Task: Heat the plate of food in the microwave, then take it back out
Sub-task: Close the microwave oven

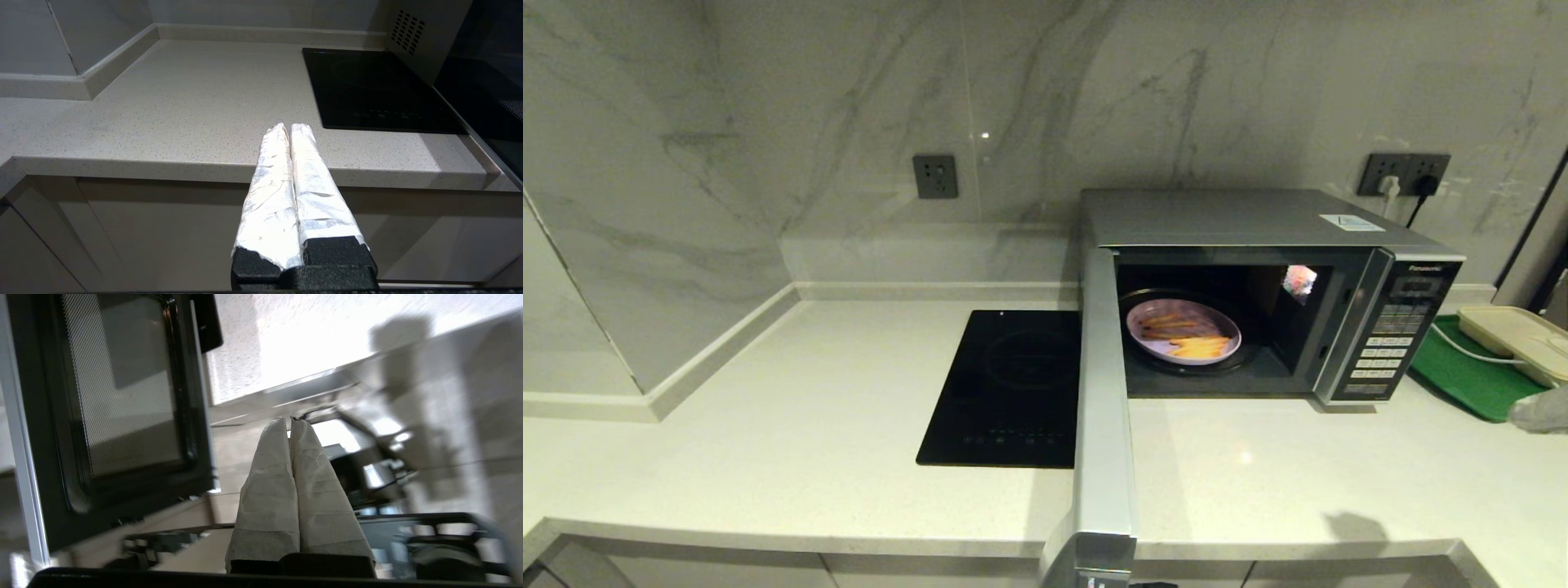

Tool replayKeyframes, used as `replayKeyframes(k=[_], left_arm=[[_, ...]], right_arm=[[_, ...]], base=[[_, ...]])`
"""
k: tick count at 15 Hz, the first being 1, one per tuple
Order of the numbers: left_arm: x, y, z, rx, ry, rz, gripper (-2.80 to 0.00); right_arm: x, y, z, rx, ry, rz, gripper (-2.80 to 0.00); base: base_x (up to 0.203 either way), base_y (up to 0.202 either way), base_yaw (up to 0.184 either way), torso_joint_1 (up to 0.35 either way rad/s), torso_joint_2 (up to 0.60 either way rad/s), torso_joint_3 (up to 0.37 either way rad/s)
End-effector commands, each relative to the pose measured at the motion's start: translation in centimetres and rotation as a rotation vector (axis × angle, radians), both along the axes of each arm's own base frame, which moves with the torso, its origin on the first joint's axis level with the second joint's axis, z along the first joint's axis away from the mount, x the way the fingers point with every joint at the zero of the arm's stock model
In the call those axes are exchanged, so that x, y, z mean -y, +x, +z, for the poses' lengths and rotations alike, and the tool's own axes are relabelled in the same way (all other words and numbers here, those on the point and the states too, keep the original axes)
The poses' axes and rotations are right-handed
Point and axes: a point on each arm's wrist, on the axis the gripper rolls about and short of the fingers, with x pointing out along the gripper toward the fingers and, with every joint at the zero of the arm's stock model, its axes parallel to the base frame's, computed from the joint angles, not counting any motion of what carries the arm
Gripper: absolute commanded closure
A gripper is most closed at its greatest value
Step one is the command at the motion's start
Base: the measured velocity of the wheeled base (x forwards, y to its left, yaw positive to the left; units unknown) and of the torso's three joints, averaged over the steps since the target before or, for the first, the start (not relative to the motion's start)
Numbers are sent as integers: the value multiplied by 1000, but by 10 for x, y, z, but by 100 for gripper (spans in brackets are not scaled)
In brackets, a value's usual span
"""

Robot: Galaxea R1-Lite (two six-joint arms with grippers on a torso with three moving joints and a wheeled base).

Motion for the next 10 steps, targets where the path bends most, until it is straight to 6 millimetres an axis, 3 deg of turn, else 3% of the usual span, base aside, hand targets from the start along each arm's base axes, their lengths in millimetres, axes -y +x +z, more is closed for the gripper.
replayKeyframes(k=[1,4,7,10], left_arm=[[0,0,0,0,-1,2,0],[0,0,0,0,-1,0,0],[0,0,0,0,-1,0,0],[0,0,0,0,-1,0,0]], right_arm=[[-19,7,22,-7,-115,91,0],[-74,27,27,10,-246,277,0],[-127,33,24,37,-296,436,0],[-169,29,30,103,-271,551,0]], base=[[0,0,0,0,0,0],[0,0,0,0,0,0],[0,0,0,0,0,0],[0,0,0,0,0,0]])
